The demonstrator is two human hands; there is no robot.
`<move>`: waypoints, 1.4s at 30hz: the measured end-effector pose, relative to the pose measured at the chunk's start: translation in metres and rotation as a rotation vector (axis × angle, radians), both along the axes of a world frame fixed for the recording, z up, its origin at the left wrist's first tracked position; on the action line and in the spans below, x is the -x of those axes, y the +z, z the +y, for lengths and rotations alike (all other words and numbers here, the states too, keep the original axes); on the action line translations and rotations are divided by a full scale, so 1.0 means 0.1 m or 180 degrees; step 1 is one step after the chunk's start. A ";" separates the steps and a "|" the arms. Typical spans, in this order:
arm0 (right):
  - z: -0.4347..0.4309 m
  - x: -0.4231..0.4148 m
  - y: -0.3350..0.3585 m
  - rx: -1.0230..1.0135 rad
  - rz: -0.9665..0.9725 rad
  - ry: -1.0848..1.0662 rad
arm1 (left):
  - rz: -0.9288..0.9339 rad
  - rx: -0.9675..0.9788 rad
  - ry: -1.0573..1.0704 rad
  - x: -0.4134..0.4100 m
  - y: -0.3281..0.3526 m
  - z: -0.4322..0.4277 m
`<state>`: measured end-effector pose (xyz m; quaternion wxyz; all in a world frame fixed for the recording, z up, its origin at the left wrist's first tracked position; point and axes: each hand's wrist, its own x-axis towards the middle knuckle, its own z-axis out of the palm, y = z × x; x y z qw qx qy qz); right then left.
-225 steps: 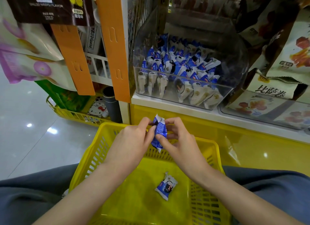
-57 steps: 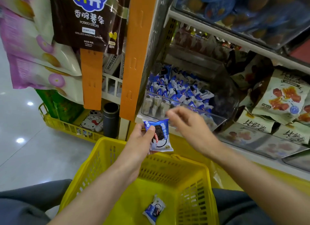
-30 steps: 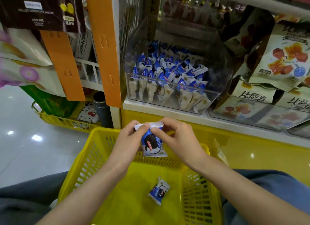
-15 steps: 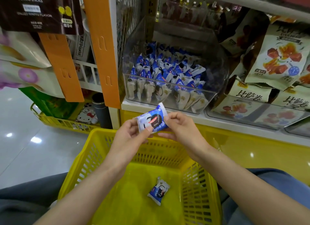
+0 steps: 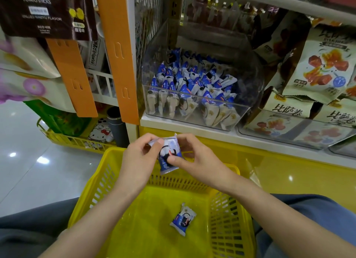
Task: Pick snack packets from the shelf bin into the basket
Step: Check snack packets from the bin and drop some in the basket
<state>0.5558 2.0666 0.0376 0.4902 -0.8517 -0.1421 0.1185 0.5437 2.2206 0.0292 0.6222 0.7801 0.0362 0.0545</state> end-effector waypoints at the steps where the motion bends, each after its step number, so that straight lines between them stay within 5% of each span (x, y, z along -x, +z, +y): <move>1: 0.01 0.00 0.00 -0.0151 -0.0058 -0.0092 | -0.0090 -0.0172 -0.0091 0.01 -0.01 -0.01; 18: -0.05 -0.03 0.05 0.0014 -0.0796 -0.0404 | -0.0150 0.0095 -0.0693 0.04 0.00 -0.04; 26: -0.08 0.04 0.08 0.0777 -0.1808 0.0027 | 0.0226 0.0524 -0.0685 0.02 -0.05 -0.06; 29: -0.07 0.01 0.07 0.0594 -0.1606 -0.0530 | 0.0362 0.0517 -0.0519 -0.01 -0.09 -0.08; 34: -0.08 -0.07 0.09 -0.0114 -0.0520 -0.1240 | -0.0524 -0.1161 -0.0307 0.03 -0.14 -0.04; 39: -0.01 -0.04 0.12 -0.1082 0.0564 -0.0963 | -0.0068 -0.0440 -0.0956 0.08 -0.15 -0.10; 42: 0.01 -0.03 0.09 -0.0913 0.0285 -0.0683 | 0.0378 0.0158 -0.0936 0.05 -0.12 -0.11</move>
